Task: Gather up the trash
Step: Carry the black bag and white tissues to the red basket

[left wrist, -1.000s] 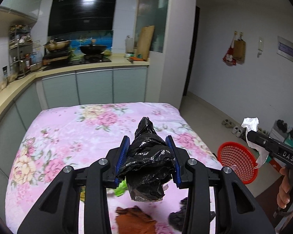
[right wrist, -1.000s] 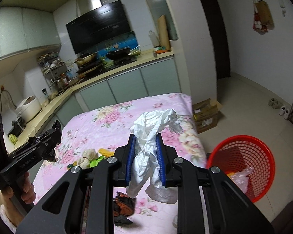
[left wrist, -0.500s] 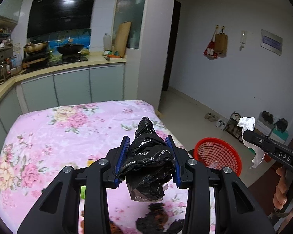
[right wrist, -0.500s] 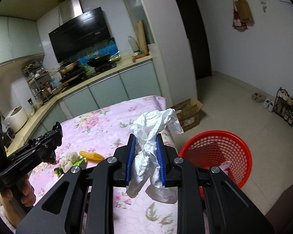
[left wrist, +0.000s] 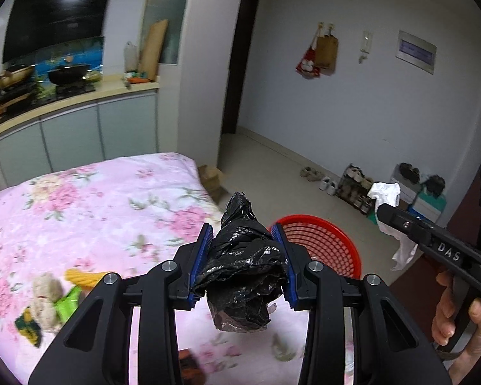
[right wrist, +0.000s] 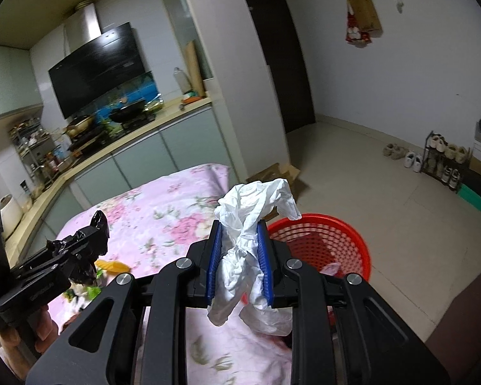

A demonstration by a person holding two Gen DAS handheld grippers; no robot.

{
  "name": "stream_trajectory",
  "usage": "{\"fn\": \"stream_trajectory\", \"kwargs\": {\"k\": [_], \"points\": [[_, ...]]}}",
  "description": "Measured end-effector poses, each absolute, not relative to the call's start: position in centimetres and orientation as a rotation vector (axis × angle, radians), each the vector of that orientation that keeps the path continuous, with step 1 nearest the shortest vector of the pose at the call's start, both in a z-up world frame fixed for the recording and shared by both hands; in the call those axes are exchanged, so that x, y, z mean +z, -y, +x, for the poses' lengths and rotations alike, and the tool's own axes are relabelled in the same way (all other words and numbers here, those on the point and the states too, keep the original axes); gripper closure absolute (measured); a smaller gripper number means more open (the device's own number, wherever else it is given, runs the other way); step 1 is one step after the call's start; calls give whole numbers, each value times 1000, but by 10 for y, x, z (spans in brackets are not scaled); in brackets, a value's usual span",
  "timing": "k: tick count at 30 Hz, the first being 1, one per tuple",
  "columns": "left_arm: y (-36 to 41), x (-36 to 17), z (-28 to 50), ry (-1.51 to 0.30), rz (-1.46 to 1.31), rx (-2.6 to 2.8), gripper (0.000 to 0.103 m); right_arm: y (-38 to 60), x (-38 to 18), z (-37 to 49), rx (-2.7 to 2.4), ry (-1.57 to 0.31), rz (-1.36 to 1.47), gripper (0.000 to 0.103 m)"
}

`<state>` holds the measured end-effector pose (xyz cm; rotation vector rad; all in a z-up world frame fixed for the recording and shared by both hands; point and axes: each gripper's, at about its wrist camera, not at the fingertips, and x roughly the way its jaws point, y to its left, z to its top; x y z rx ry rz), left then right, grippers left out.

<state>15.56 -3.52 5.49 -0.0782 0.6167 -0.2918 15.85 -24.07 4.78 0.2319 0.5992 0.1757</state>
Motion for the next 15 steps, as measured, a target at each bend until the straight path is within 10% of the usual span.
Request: {"fn": "stream_trajectory", "kwargs": {"k": [15], "points": [[131,3,225,-811,-65,-450,66,298,-8,216,78,-737,305,81]]}}
